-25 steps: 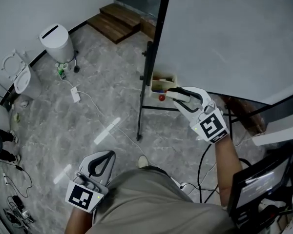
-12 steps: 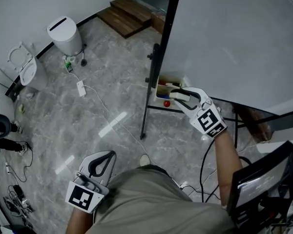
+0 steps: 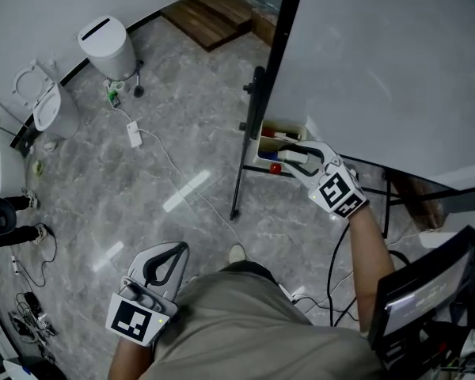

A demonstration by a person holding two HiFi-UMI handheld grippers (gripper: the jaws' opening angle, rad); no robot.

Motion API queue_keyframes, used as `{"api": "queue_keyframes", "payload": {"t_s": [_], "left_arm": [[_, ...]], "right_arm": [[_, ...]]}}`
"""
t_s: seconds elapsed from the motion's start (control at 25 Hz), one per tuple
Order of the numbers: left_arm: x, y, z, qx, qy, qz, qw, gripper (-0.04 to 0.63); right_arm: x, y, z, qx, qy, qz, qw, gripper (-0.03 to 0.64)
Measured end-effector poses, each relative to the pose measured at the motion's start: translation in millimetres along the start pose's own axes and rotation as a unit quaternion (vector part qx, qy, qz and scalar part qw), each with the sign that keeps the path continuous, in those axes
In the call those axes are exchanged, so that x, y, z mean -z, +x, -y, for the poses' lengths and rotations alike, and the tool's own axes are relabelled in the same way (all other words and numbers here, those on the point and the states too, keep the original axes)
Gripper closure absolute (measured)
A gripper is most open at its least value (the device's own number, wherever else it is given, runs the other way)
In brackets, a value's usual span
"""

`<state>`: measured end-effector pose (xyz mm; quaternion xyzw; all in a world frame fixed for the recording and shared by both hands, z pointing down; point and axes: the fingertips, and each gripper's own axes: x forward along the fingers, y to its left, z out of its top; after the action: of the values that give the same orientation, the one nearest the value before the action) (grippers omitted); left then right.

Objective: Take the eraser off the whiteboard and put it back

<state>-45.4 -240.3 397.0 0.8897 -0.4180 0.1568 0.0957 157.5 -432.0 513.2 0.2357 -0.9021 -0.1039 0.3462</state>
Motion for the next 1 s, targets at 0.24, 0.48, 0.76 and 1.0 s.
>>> {"api": "queue_keyframes", "payload": {"t_s": [0.24, 0.48, 0.76, 1.0], "left_arm": [[1, -2, -4, -0.007, -0.002, -0.002, 1.0000, 0.589], [1, -10, -6, -0.012, -0.003, -0.003, 0.9999, 0.589], [3, -21, -4, -0.007, 0.005, 0.003, 1.0000, 0.589], [4, -38, -3, -0.003, 0.010, 0.008, 0.9999, 0.589]], "right_arm": [[13, 11, -6, -0.016, 0.000, -0.015, 1.000, 0.451], [11, 11, -7, -0.015, 0.002, -0.015, 1.000, 0.449], [18, 11, -4, 0.014, -0.002, -0.029, 0.999, 0.430], [7, 1, -6, 0.037, 0.000, -0.026, 0.999, 0.403]]}}
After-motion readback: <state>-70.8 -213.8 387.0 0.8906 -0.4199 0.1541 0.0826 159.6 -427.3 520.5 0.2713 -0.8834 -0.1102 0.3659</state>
